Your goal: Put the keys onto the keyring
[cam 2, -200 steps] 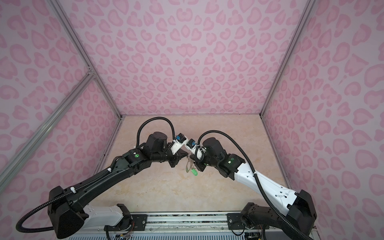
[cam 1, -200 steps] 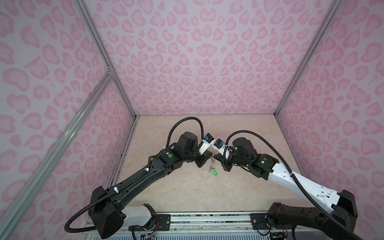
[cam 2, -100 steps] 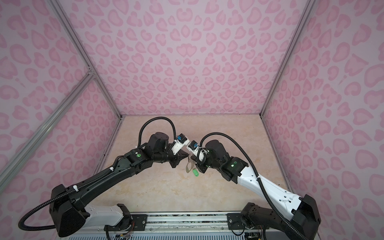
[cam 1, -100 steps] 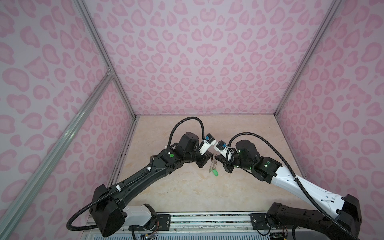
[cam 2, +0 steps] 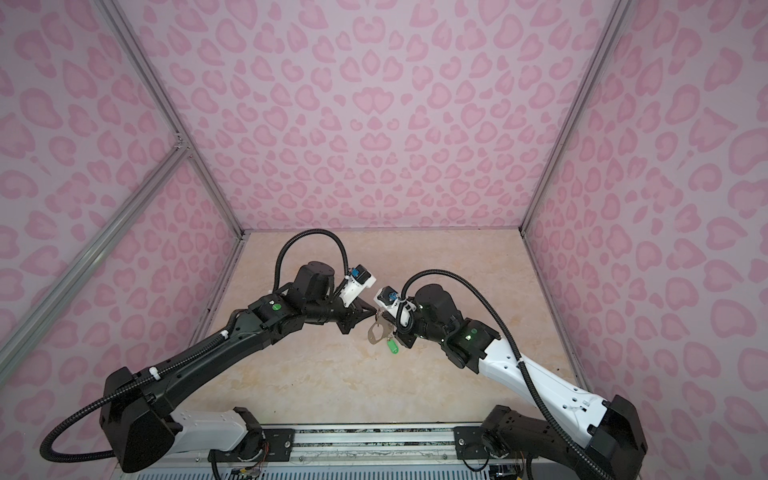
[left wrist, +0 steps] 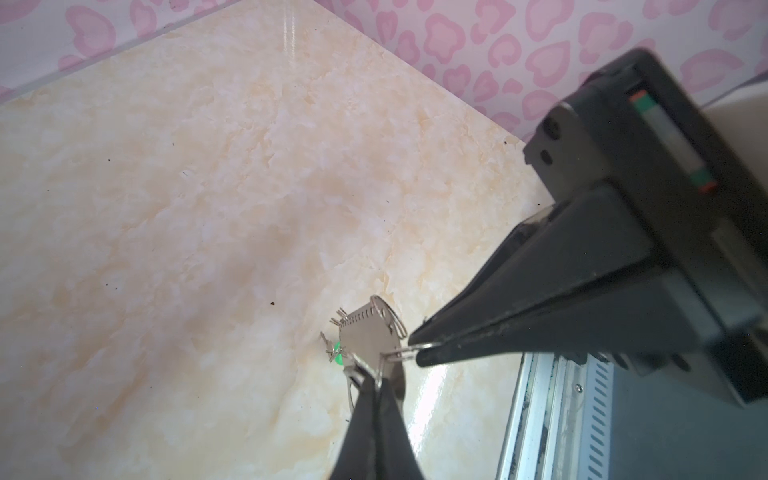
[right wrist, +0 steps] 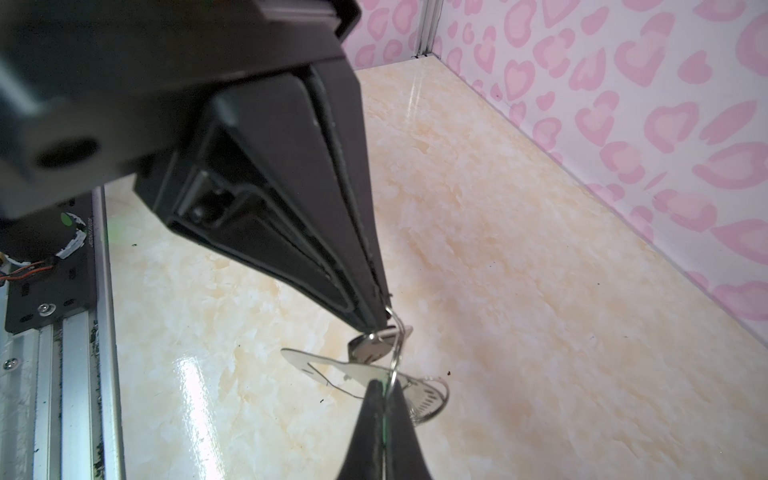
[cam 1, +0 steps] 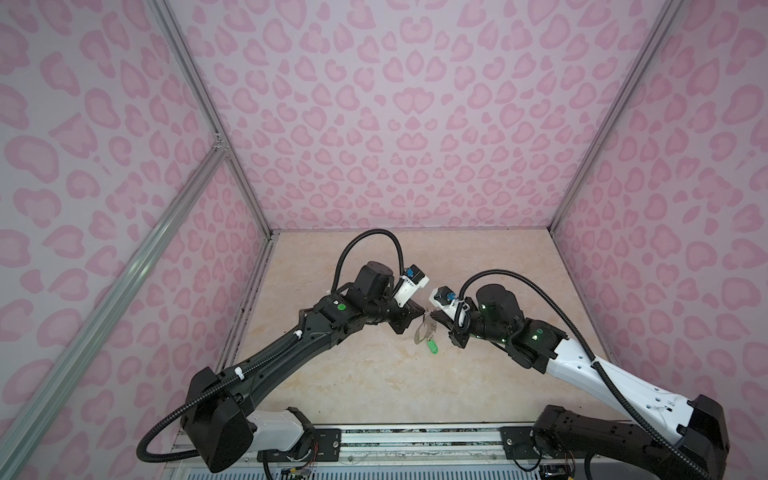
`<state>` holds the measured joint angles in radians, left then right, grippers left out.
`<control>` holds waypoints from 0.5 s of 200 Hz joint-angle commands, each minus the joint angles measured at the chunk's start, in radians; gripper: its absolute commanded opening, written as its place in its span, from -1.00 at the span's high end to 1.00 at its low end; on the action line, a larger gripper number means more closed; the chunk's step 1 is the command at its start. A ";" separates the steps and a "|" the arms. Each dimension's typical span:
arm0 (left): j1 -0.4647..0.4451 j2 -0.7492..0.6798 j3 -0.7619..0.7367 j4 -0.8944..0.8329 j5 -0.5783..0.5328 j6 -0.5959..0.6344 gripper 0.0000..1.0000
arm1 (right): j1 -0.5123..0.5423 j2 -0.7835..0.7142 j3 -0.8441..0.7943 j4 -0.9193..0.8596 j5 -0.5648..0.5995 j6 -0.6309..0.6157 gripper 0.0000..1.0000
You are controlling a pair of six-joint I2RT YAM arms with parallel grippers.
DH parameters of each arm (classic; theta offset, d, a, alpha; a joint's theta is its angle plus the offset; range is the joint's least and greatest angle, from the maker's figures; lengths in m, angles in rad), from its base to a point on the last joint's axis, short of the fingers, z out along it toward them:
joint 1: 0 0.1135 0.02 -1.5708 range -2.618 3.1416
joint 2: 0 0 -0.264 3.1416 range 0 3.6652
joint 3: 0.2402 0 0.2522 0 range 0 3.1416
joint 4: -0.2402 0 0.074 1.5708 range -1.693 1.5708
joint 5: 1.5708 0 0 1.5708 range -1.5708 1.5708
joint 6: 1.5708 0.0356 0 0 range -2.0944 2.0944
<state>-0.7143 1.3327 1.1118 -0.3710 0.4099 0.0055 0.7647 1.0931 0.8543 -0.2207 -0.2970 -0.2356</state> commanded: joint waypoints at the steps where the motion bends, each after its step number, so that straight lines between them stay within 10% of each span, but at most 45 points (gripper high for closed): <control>1: 0.020 -0.020 -0.007 -0.050 0.034 0.048 0.37 | 0.000 -0.007 -0.011 0.091 -0.036 -0.055 1.00; 34: 0.033 -0.104 -0.023 -0.047 0.046 0.182 0.05 | -0.027 0.000 -0.012 0.133 -0.124 -0.102 1.00; 100: 0.032 -0.207 -0.061 -0.013 0.214 0.439 0.19 | -0.063 0.030 0.009 0.172 -0.332 -0.166 1.00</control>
<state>-0.6819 1.1423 1.0653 -0.4141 0.5362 0.3191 0.7048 1.1156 0.8513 -0.1097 -0.5312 -0.3691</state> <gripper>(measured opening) 0.427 0.047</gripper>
